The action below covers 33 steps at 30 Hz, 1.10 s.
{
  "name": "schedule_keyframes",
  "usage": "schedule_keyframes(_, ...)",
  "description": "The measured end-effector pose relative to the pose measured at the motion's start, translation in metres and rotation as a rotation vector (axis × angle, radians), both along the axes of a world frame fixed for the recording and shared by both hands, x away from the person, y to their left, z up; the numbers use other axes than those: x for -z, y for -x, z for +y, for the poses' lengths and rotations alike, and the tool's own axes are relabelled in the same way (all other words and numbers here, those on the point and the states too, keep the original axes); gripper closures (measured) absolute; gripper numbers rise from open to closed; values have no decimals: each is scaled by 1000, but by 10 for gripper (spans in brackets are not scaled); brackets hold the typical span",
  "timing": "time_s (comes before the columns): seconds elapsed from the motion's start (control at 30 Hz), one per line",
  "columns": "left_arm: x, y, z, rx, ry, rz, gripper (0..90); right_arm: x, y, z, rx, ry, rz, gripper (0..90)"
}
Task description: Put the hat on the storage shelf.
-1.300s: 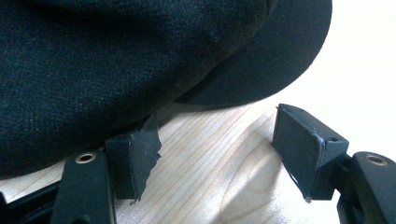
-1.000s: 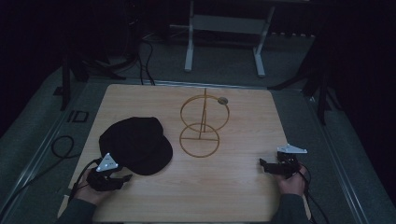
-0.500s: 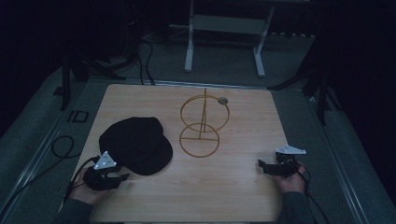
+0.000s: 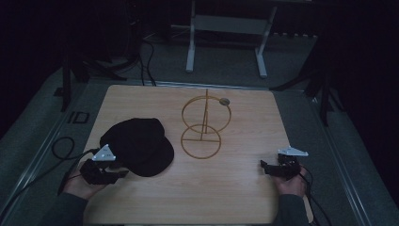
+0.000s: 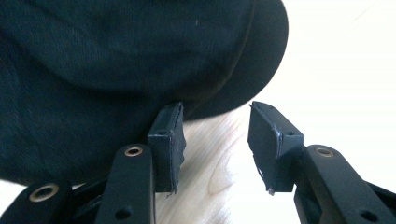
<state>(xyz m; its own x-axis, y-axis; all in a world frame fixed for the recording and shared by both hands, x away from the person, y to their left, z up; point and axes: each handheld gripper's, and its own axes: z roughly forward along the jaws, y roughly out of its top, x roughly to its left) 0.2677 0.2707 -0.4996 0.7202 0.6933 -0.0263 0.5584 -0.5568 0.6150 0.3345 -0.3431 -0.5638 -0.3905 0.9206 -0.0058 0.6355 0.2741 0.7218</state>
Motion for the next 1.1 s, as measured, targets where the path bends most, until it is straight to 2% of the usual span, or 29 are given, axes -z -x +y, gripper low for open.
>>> schedule_keyframes(0.27, -24, -9, -5, 42, 5, -9, 548, 0, 0, 0, 9, -2, 0, 140)
schedule_keyframes(0.37, -31, -16, -8, 65, -13, -10, 548, 0, 0, 0, 11, -3, 1, 140)
schedule_keyframes(0.7, -35, -45, -24, 123, -88, 15, 524, 0, 1, 0, 12, -2, 0, 140)
schedule_keyframes(0.9, -43, -53, -39, 158, -95, 6, 487, 0, 1, 0, 14, -2, 0, 140)
schedule_keyframes(1.03, -48, -61, -48, 174, -89, 16, 481, 0, 1, 0, 15, -2, 0, 140)
schedule_keyframes(1.1, -49, -65, -53, 180, -100, 19, 476, 0, 1, 0, 16, -1, 0, 140)
